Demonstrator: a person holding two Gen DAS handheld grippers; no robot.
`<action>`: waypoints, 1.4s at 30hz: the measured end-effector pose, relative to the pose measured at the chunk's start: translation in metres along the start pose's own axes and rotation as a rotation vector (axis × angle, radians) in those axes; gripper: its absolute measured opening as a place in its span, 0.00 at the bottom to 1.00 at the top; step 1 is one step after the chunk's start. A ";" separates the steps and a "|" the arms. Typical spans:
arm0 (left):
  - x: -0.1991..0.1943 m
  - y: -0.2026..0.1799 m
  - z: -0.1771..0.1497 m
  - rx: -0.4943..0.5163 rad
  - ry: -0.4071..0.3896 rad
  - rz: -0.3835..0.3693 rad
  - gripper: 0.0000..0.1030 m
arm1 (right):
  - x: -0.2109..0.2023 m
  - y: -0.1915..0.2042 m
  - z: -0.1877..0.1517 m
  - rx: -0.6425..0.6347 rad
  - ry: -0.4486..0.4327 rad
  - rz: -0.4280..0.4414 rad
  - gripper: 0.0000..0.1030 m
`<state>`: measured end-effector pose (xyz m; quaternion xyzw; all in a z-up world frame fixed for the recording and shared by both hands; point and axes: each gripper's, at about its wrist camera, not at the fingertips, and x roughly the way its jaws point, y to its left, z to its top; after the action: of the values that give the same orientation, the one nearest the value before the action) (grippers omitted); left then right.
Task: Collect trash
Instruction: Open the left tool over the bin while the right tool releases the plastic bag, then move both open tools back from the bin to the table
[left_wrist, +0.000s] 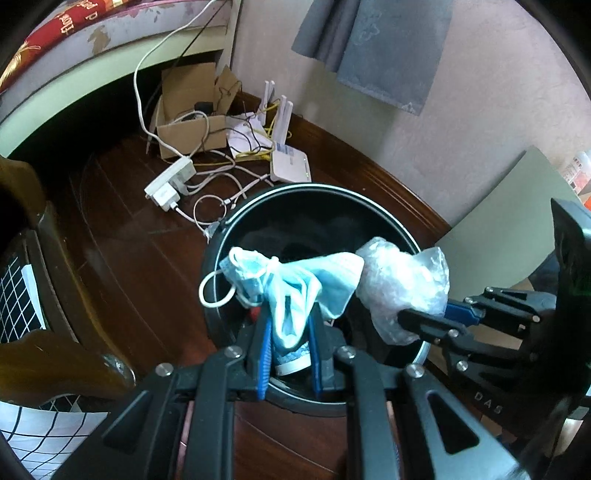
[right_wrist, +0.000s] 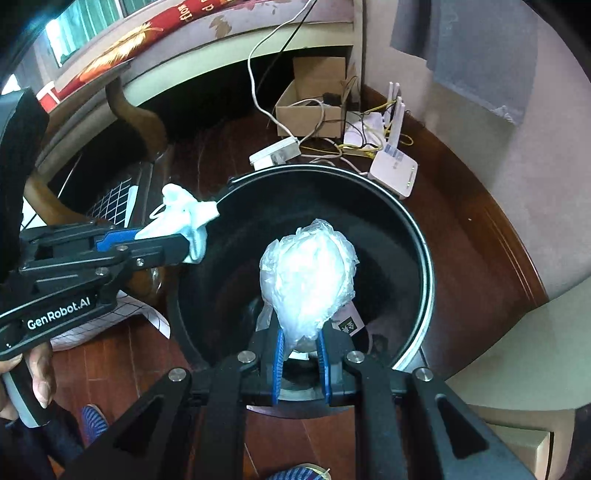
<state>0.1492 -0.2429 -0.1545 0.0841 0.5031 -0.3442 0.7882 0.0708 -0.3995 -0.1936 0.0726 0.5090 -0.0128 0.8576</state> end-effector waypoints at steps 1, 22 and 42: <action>0.002 0.001 -0.001 -0.002 0.004 -0.004 0.18 | 0.001 0.000 0.001 -0.003 0.003 0.003 0.17; 0.010 0.025 -0.014 -0.032 0.032 0.230 0.98 | 0.014 -0.023 -0.004 0.032 0.045 -0.248 1.00; -0.079 0.019 0.001 -0.051 -0.143 0.246 0.98 | -0.075 0.013 0.028 0.005 -0.151 -0.246 1.00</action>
<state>0.1413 -0.1926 -0.0905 0.1001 0.4401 -0.2372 0.8602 0.0599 -0.3944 -0.1134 0.0107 0.4479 -0.1246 0.8853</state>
